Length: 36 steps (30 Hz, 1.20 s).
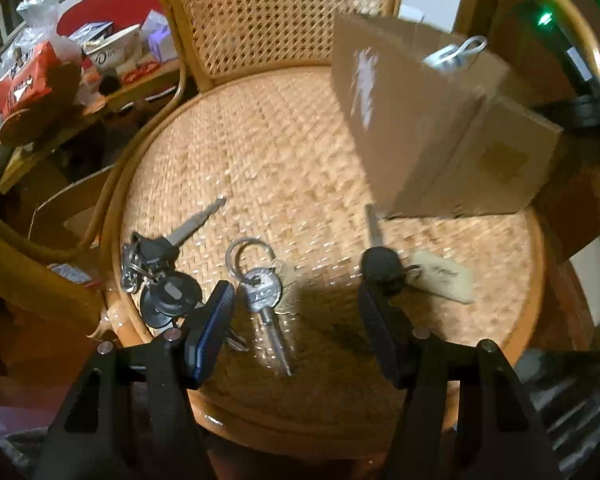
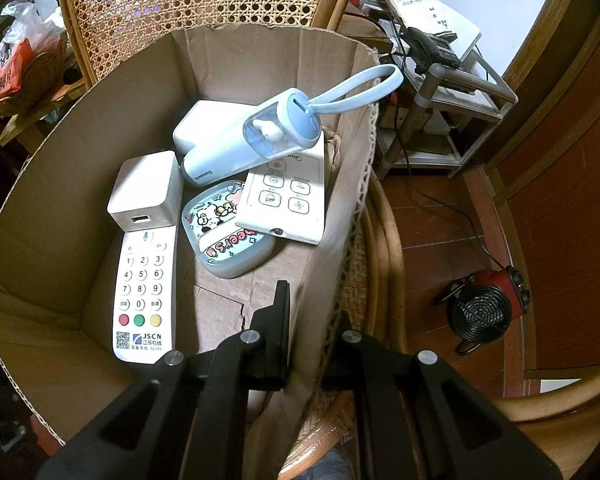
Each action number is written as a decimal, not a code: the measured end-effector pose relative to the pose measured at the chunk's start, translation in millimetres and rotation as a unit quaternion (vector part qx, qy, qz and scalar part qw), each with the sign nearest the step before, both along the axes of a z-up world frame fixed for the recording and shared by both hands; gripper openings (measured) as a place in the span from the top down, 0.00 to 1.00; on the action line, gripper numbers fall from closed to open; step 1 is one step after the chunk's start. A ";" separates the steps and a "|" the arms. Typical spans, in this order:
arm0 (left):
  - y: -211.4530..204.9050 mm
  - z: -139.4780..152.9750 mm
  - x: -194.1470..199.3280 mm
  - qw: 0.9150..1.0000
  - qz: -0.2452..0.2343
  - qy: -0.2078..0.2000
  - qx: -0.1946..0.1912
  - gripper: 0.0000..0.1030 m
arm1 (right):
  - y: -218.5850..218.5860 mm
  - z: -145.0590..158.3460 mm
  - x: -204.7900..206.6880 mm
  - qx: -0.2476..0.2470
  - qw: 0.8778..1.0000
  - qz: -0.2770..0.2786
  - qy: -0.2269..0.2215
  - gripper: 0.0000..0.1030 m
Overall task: Organize rigid objects
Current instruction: 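Grasp the silver key on its ring with the left tool, then carry the silver key into the box and release it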
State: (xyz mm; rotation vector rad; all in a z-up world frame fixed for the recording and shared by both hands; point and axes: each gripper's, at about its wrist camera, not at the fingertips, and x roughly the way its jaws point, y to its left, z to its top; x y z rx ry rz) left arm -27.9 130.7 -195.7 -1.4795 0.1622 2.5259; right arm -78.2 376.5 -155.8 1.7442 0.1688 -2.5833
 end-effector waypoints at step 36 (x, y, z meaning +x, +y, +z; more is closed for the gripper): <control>3.0 108.6 -17.9 0.994 -0.017 0.106 0.027 0.94 | 0.2 0.5 -0.6 0.000 1.000 0.000 -0.001 0.89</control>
